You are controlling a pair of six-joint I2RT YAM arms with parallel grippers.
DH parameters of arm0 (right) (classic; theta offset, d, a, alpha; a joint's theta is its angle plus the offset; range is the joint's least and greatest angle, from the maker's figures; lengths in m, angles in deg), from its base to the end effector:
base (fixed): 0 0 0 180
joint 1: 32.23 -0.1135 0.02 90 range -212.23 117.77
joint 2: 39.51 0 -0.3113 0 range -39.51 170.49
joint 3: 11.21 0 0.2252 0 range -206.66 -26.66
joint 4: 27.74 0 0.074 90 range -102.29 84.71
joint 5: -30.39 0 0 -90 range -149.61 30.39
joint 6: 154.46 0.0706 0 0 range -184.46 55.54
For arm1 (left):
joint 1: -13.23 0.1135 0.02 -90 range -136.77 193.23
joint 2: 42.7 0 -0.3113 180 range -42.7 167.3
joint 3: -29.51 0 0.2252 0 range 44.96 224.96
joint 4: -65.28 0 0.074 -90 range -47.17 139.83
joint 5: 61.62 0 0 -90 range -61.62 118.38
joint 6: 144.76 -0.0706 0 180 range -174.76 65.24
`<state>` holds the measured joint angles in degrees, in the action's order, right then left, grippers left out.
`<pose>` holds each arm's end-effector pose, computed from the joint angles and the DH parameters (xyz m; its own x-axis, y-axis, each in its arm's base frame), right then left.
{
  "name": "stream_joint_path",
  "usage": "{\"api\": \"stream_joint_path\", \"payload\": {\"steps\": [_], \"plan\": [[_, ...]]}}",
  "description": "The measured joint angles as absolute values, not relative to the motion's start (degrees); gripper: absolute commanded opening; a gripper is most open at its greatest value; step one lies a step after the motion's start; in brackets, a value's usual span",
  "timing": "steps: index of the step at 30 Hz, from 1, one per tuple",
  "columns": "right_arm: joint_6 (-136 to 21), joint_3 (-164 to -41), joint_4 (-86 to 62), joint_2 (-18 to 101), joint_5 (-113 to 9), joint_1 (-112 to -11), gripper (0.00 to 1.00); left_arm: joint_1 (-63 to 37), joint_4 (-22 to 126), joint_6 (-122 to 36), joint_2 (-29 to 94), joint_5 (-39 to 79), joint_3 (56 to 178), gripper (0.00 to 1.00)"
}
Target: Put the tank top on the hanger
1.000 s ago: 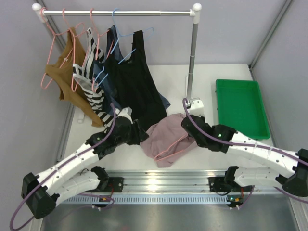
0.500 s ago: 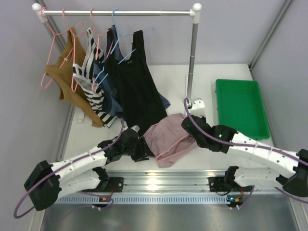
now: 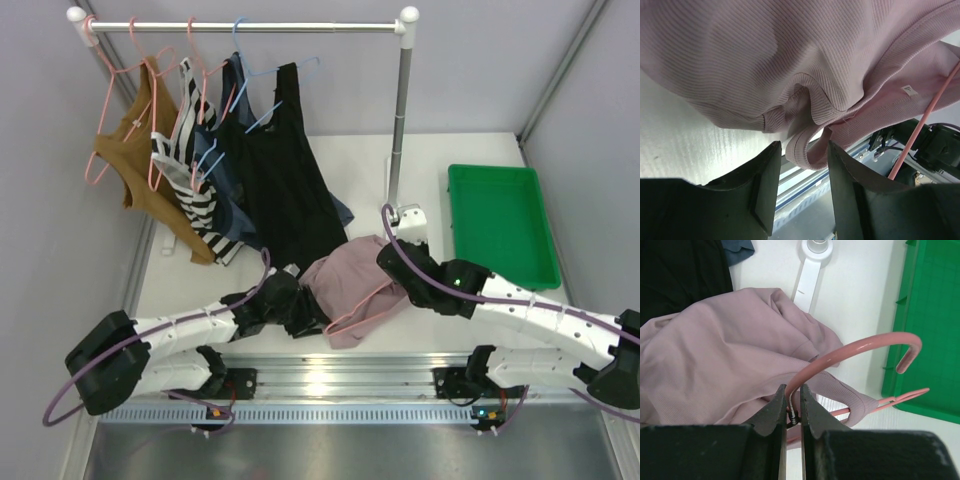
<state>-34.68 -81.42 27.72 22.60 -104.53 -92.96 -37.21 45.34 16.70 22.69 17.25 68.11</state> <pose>0.1321 0.1338 0.3292 -0.5028 -0.1778 -0.8459 -0.1545 0.9813 -0.1144 0.1102 -0.1548 0.1907 -0.9445 -0.3173 -0.0847 -0.1723 0.6985 -0.6946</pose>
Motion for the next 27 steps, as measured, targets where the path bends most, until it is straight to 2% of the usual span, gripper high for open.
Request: {"api": "stream_joint_path", "payload": {"steps": [4,7,9,11,12,27], "plan": [[-34.66,-81.42,27.80,22.60,-104.62,-93.00,0.00,-38.48,47.98,17.44,25.16,17.20,68.09,0.44],[-34.66,-81.42,27.93,22.60,-104.77,-93.17,0.00,-39.26,49.84,18.01,26.58,17.11,68.09,0.34],[-34.64,-81.42,28.04,22.60,-104.80,-93.24,0.00,-39.77,50.58,18.52,27.19,17.01,68.09,0.19],[-34.60,-81.42,28.11,22.60,-104.99,-93.24,0.00,-40.14,51.15,18.67,27.37,16.94,68.00,0.11],[-34.44,-81.42,28.22,22.60,-105.10,-93.24,0.00,-40.20,51.39,18.73,27.34,16.79,67.98,0.01],[-30.40,-83.96,32.63,28.37,-110.28,-93.24,0.00,-44.38,50.01,12.51,19.61,17.05,65.95,0.00]]}}
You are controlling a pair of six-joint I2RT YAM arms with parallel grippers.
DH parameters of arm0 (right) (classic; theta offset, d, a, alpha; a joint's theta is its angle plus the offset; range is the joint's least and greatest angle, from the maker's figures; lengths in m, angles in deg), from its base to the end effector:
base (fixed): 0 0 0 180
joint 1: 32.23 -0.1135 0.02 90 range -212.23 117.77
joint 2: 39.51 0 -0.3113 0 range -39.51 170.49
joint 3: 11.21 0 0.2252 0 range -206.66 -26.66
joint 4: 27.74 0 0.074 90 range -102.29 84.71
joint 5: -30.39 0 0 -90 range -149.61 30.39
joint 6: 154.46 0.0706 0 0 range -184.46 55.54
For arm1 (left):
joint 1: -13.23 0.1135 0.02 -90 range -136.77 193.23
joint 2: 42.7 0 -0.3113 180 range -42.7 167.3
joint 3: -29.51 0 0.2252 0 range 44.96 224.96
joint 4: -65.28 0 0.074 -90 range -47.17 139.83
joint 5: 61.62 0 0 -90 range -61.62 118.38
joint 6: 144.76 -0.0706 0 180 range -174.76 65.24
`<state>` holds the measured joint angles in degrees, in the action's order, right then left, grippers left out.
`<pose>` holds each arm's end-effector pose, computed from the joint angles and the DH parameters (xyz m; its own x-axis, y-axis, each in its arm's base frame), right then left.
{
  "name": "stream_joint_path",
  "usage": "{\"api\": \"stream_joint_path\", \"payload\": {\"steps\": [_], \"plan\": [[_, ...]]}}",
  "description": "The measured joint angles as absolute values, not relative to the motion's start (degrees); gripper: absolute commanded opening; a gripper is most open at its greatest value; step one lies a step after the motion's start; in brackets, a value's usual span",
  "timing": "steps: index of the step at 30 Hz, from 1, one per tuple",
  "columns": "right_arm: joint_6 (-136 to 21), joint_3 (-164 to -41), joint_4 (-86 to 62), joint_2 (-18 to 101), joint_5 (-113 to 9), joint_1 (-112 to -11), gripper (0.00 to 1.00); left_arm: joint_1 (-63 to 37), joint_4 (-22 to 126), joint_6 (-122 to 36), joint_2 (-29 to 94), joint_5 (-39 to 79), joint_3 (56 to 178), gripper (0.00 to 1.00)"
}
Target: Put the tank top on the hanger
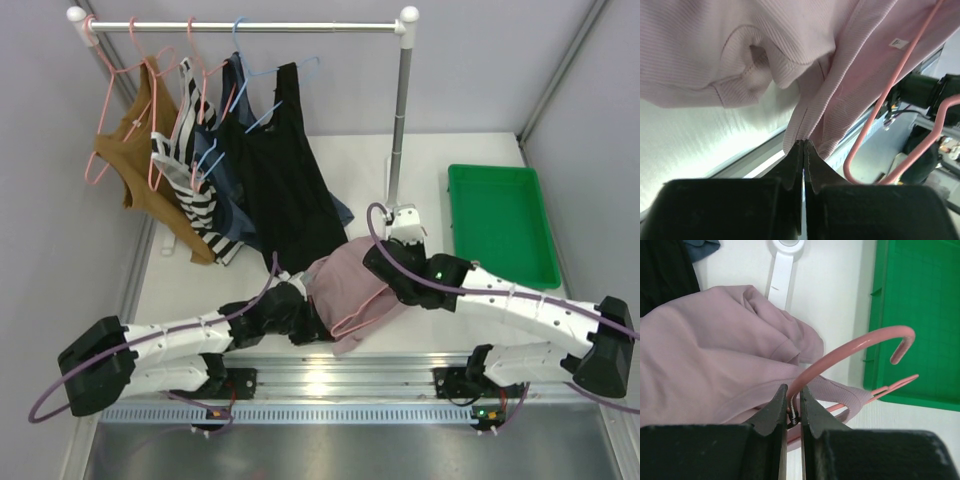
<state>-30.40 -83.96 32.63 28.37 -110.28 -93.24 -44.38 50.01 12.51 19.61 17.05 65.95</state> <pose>0.1420 0.1436 0.3231 -0.5225 -0.2105 -0.8263 -0.0597 0.9757 -0.2109 0.0878 -0.1644 0.1967 -0.9729 -0.1546 -0.1718 0.0255 0.6671 -0.7446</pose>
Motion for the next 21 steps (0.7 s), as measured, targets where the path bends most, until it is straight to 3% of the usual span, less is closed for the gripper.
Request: {"api": "stream_joint_path", "payload": {"steps": [10,21], "plan": [[-29.79,-84.86,33.16,31.23,-112.47,-93.24,0.00,-45.91,39.48,7.26,13.75,21.07,68.35,0.00],[-29.50,-86.47,34.25,31.30,-113.58,-93.24,0.00,-46.02,30.76,-0.15,15.85,22.80,83.83,0.00]]}}
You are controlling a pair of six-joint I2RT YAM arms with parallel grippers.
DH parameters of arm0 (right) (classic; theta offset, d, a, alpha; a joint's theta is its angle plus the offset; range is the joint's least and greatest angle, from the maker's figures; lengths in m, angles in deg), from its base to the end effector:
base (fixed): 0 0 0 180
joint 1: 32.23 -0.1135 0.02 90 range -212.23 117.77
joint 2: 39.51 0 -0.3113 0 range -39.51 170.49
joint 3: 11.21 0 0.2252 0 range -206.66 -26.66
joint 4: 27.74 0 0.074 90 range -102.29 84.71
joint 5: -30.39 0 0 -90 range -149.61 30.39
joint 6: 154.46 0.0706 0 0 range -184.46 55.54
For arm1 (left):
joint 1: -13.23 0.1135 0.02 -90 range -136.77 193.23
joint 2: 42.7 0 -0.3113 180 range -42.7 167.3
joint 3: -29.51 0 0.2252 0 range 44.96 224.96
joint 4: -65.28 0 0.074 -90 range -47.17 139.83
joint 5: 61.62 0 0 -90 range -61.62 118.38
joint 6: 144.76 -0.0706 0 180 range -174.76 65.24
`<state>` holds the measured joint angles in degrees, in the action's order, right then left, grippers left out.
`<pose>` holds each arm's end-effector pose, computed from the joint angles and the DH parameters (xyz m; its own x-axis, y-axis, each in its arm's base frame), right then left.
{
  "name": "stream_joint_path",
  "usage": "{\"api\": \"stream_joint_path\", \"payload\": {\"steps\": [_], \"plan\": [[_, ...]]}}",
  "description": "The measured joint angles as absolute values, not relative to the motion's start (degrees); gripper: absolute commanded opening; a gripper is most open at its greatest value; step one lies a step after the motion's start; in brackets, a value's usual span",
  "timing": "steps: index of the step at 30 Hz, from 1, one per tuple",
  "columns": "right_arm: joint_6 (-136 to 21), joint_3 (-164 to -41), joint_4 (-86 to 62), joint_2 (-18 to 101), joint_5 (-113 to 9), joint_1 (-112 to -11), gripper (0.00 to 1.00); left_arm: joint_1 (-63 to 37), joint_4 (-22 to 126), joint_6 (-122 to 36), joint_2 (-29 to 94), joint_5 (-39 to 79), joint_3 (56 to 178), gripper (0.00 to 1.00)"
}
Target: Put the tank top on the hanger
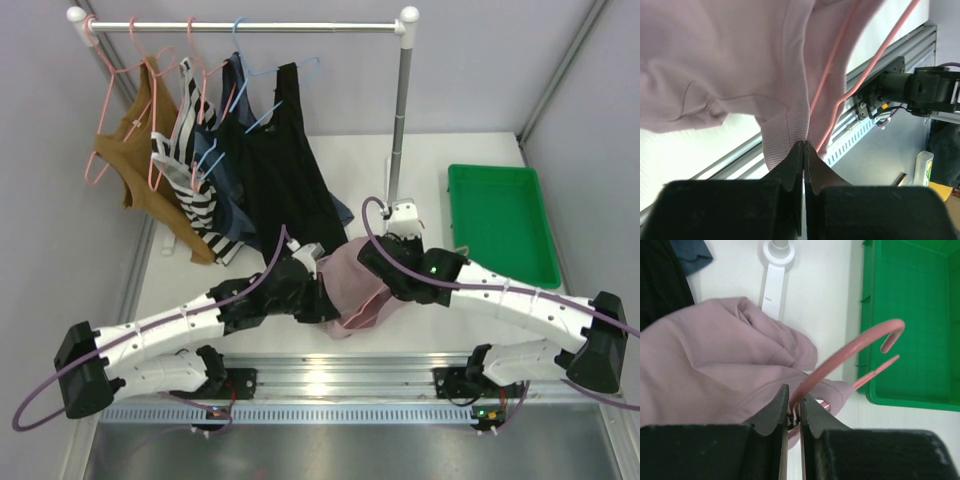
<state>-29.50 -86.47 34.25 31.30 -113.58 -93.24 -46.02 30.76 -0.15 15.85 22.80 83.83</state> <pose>0.1489 0.1509 0.3275 -0.5094 -0.2240 -0.8309 -0.0149 0.9677 -0.2517 0.0936 -0.1708 0.2722 -0.9142 -0.0502 -0.4020 0.2569 0.6955 -0.6710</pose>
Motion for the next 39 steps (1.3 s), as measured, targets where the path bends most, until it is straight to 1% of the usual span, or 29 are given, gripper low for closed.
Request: {"api": "stream_joint_path", "payload": {"steps": [5,13,24,29,39], "plan": [[-29.26,-90.50,34.73,31.50,-114.43,-93.24,0.00,-46.06,27.22,-3.25,19.89,22.21,91.87,0.00],[-27.23,-95.59,36.63,33.92,-119.05,-93.15,0.00,-46.06,24.13,-4.98,27.26,21.81,104.31,0.00],[-25.68,-95.72,37.01,34.19,-119.75,-92.80,0.00,-45.32,25.05,-0.13,26.60,22.14,101.21,0.00],[-25.55,-95.81,36.96,34.19,-119.70,-92.80,0.00,-44.22,26.56,0.44,30.38,20.57,104.55,0.00],[-25.40,-96.22,36.59,33.94,-118.89,-92.80,0.00,-37.36,33.80,1.25,37.73,15.52,107.92,0.00]]}}
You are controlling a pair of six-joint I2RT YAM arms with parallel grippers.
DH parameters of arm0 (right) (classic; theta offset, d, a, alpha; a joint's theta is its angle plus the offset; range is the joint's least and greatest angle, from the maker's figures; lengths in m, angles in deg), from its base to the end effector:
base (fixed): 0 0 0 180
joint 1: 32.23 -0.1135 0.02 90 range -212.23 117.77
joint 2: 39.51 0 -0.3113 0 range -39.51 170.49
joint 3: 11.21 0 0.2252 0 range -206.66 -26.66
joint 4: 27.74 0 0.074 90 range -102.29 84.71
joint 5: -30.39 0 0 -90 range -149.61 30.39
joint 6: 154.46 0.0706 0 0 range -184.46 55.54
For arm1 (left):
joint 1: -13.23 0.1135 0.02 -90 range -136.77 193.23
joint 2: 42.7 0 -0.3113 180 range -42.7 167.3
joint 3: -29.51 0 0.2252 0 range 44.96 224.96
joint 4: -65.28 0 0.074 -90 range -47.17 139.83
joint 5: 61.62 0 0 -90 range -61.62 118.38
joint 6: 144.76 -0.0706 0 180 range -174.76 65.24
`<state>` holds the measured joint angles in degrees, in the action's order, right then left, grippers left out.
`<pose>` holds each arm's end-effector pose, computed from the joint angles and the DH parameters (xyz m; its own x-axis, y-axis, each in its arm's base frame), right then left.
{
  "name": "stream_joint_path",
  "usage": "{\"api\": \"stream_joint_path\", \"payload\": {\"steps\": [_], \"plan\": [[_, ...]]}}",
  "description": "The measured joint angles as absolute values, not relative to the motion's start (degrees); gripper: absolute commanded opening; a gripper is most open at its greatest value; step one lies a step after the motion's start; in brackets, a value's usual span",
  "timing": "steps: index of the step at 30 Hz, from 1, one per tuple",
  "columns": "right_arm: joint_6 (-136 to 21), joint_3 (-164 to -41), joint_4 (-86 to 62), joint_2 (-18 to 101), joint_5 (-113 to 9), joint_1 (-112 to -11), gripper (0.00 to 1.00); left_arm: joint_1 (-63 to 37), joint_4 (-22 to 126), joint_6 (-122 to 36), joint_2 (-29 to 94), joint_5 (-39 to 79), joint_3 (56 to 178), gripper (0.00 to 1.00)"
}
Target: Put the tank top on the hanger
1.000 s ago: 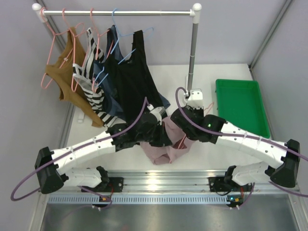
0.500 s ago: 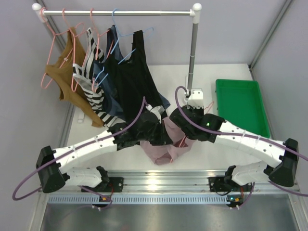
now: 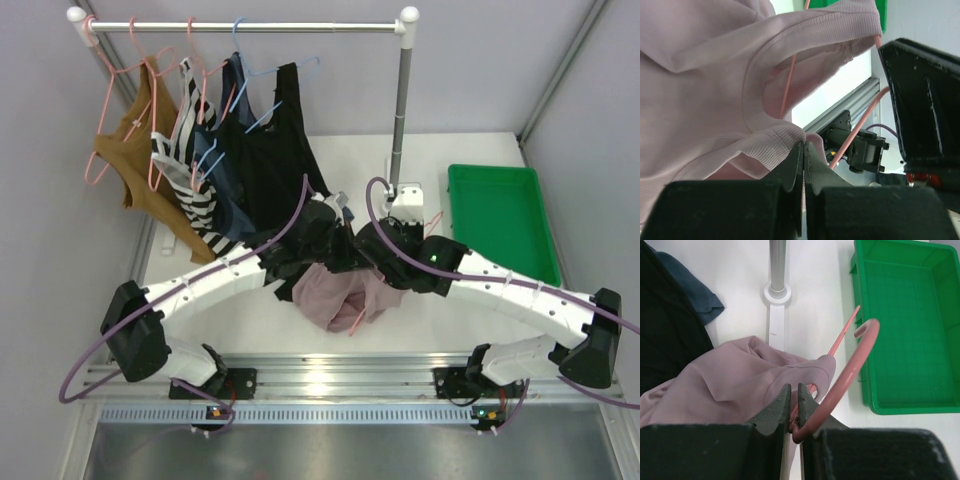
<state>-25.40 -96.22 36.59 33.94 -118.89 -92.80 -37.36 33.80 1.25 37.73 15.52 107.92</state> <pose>0.1602 0.1605 0.3694 -0.4231 -0.0948 -0.9011 0.0995 0.9836 -0.1503 0.1862 -0.2514 0.3337 -0.9181 -0.1559 -0.3643 0.1964 0.6194 -0.7601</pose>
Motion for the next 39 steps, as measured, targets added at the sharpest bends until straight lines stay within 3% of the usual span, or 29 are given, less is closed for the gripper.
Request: {"api": "stream_joint_path", "payload": {"steps": [2,5,9,16,26,39], "plan": [[-25.37,-96.22,36.59,33.94,-118.74,-92.80,0.00,-36.99,34.30,0.75,38.86,15.48,108.81,0.07],[-25.37,-96.22,36.59,33.94,-118.57,-92.80,0.00,-36.77,34.89,-0.76,39.32,15.30,109.73,0.28],[-25.40,-96.22,36.61,33.92,-118.19,-92.80,0.00,-36.73,36.68,-3.14,39.30,14.80,110.10,0.44],[-25.40,-96.22,36.63,33.92,-117.98,-92.80,0.00,-36.68,37.53,-7.76,35.85,14.49,108.33,0.45],[-25.37,-96.22,36.70,33.92,-117.76,-92.80,0.00,-39.07,37.14,-15.71,21.46,16.11,97.58,0.47],[-25.15,-96.22,37.03,33.92,-117.54,-92.80,0.00,-56.46,34.69,-21.35,26.36,35.93,98.32,0.47]]}}
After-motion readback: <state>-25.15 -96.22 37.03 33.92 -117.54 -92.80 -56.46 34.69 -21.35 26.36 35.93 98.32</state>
